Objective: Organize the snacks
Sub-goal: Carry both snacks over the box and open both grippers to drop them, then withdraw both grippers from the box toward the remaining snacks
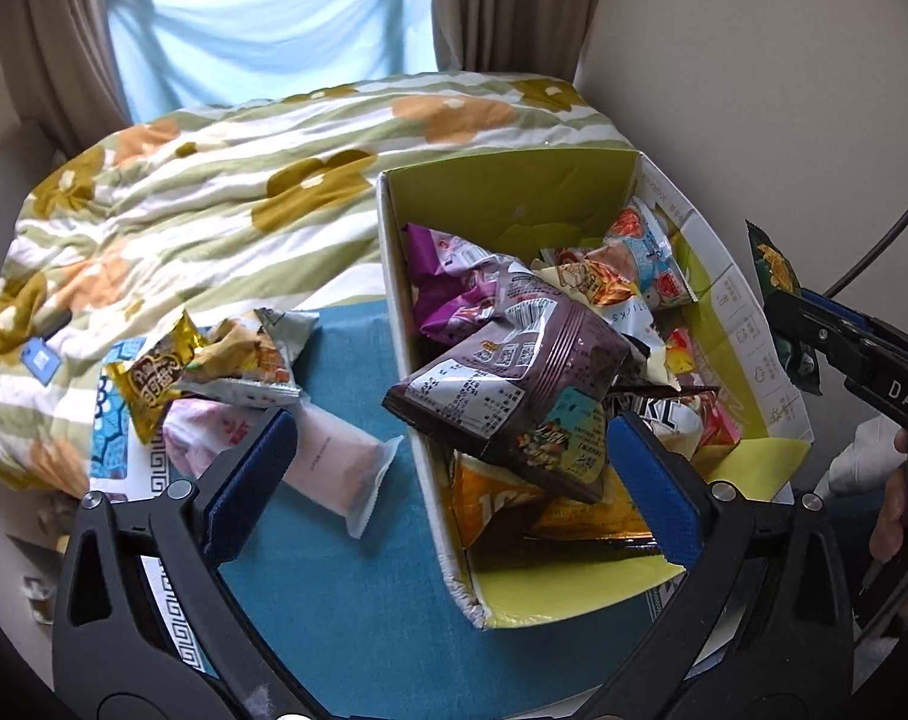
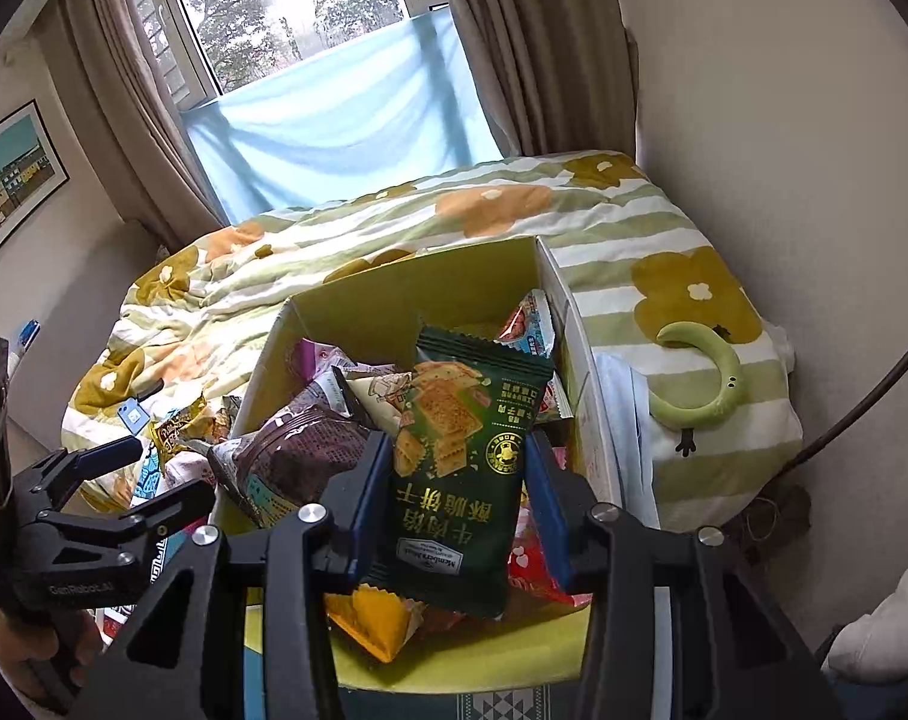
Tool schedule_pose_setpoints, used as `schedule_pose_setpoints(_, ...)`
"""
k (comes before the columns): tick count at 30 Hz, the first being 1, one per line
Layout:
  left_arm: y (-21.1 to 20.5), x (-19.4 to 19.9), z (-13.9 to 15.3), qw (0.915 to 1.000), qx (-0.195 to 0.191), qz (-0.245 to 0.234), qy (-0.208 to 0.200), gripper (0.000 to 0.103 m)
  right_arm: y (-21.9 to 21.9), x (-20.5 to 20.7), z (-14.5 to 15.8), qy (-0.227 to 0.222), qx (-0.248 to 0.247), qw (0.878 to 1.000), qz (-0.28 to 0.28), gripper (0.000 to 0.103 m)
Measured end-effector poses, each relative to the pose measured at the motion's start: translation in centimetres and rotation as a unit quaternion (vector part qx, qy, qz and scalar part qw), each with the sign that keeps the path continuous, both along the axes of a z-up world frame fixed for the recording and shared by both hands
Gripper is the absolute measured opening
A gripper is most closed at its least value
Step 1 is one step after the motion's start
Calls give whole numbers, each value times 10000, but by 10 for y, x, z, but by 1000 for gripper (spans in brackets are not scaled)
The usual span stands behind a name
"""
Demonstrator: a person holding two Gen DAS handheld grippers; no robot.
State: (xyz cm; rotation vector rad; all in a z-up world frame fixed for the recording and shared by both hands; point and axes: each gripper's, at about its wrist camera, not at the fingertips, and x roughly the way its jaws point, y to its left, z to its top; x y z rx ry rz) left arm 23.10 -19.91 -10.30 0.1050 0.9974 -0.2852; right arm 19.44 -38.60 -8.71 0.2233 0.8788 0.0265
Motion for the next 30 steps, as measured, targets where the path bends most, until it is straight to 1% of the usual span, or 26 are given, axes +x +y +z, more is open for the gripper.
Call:
schedule_pose_setpoints(5, 13, -11, 1, 9998, 78, 165, -53, 102, -5, 13, -10, 139, 44, 9998, 128, 41)
schedule_pose_setpoints(8, 21, -17, 0, 9995, 151, 263, -31, 102, -3, 22, -20, 317, -7, 9993, 221, 41)
schedule_pose_setpoints(10, 27, -20, -2, 9992, 207, 339, -31, 102, -2, 27, -30, 488, 51, 9984, 291, 41)
schedule_pose_setpoints(12, 34, -24, -3, 9989, 203, 431, -27, 102, -4, 29, -39, 629, 173, 9975, 267, 45)
schedule_pose_setpoints(13, 38, -26, -3, 9987, 177, 478, -23, 102, -3, 27, -41, 631, 223, 9974, 260, 58)
schedule_pose_setpoints(14, 42, -29, -3, 9986, 141, 516, -17, 102, -4, 23, -41, 569, 286, 9976, 266, 80)
schedule_pose_setpoints(16, 50, -36, -5, 9982, 99, 586, -2, 102, -4, 12, -37, 376, 395, 9980, 313, 101)
schedule_pose_setpoints(17, 53, -38, -6, 9981, 87, 614, 22, 102, -2, 7, -35, 311, 409, 9981, 342, 101)
schedule_pose_setpoints(20, 63, -48, -11, 9976, 72, 680, 87, 102, 1, -1, -32, 321, 375, 9978, 452, 101)
schedule_pose_setpoints(24, 72, -59, -12, 9970, 70, 756, 114, 102, 6, -12, -24, 205, 233, 9984, 477, 101)
schedule_pose_setpoints(30, 87, -78, -1, 9946, 73, 1031, -93, 102, 10, -23, -11, 97, 184, 9984, 522, 101)
